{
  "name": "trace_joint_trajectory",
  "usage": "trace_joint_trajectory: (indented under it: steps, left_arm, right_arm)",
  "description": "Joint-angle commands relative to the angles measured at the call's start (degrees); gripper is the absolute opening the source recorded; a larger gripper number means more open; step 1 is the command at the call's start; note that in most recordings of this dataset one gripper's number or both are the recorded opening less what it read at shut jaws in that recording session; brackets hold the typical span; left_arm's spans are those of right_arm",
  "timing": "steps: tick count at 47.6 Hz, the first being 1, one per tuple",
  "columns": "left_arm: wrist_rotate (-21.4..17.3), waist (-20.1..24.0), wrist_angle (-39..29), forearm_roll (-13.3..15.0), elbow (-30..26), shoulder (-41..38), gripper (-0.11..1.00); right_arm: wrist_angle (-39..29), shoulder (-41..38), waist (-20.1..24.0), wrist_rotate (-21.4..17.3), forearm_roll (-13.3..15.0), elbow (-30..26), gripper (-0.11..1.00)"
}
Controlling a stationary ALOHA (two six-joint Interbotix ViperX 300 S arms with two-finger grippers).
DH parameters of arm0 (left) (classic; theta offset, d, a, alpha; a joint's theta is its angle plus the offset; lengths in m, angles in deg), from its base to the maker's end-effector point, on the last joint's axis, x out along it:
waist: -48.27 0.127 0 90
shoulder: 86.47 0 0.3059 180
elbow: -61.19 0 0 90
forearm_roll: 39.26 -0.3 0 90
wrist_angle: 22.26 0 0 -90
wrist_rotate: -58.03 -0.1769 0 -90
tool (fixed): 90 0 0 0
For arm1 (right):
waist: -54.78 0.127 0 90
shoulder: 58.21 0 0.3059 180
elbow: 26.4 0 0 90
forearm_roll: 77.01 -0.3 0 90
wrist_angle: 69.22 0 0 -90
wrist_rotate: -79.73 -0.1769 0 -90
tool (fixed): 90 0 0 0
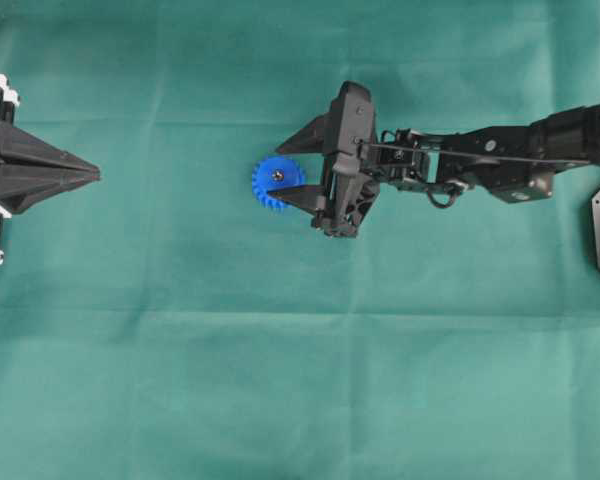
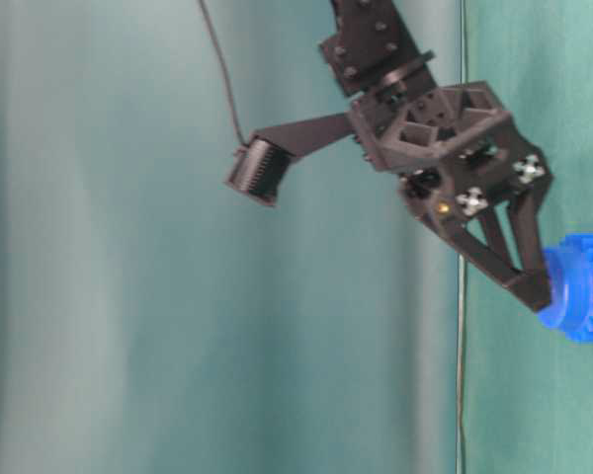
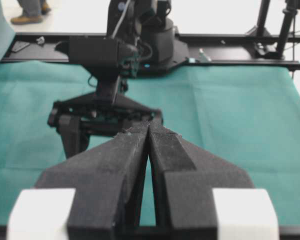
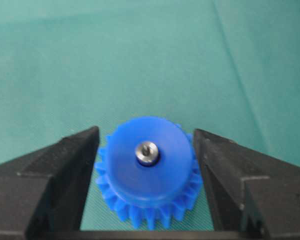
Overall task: Insert the shaft placed at a random location into the center hole of the small gear at another random location.
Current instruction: 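Push the shaft down into the hole and open the right gripper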
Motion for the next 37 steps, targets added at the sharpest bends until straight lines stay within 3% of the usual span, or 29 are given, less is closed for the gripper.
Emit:
trace_joint_trajectory:
  steps: [1,20,37]
  left_arm:
    - [0.09,-0.09,0.18,-0.18,-1.05,-0.44,0.00]
    - [0.26,-0.09,0.18,-0.18,-1.05,-0.44,0.00]
    - [0.26,-0.35,0.18,-0.18,-1.05,-0.44,0.00]
  right_arm:
    - [-1.58,3.96,0.18,-0.62,-0.18,-1.14,0.77]
    - [-5.36,6.15,0.18,-0.70,-0.18,-0.26,0.77]
    - [-5.71,12.04,0.26,-0.70,-0.18,5.01,0.77]
